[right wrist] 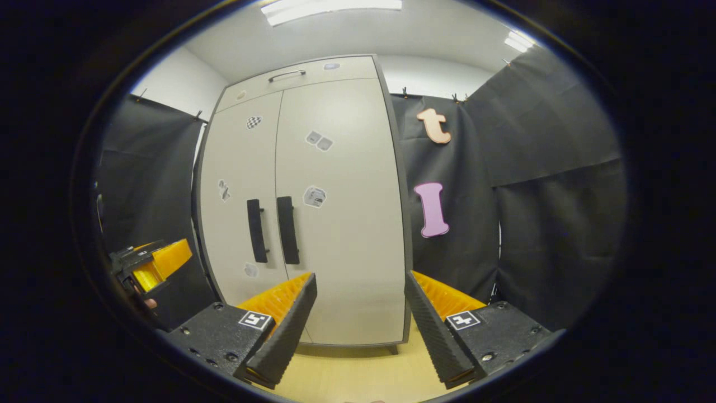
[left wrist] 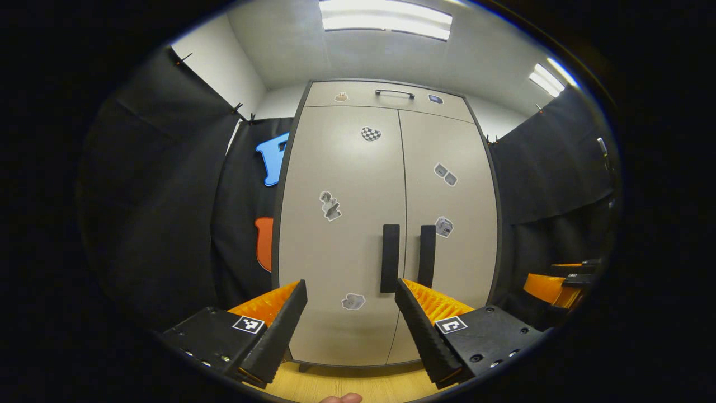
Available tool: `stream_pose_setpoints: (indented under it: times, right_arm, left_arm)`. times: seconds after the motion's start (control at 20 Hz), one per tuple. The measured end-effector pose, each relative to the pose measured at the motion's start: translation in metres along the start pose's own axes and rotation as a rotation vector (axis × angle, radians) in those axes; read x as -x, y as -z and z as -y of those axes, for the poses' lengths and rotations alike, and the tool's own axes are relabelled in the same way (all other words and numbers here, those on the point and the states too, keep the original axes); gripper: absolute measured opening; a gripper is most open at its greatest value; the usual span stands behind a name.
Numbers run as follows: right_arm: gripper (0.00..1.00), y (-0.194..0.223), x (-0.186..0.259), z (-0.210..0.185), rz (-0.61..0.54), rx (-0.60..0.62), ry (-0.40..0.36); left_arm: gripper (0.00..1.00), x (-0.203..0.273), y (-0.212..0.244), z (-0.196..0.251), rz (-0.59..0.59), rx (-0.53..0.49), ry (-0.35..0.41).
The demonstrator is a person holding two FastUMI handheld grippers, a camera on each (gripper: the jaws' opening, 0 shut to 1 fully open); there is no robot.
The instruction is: Open the right door of the double-door shoe cabinet with the right hand, and open the left door with the left hand.
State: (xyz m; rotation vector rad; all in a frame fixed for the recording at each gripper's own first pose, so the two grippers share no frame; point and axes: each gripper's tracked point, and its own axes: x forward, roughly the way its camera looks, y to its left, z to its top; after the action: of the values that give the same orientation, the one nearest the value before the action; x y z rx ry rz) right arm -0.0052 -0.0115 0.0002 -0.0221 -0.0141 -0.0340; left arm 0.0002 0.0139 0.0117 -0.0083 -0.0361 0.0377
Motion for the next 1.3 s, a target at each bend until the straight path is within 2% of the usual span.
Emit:
stream_pose_setpoints:
  times: [0.3,0.75,1.3]
  right_arm:
    - [0.98,-0.013,-0.021,-0.012,0.009,0.027,-0.017]
    - [0.98,-0.028,-0.095,-0.065,-0.010,0.026,-0.118]
    - [0.99,-0.020,-0.168,-0.105,-0.050,0.068,-0.107]
  left_arm:
    - [0.95,0.002,0.002,-0.007,-0.010,-0.018,-0.010]
    - [0.95,0.028,0.027,-0.010,-0.077,-0.035,-0.023]
    - [0.95,0.046,0.043,-0.009,-0.120,-0.032,-0.010]
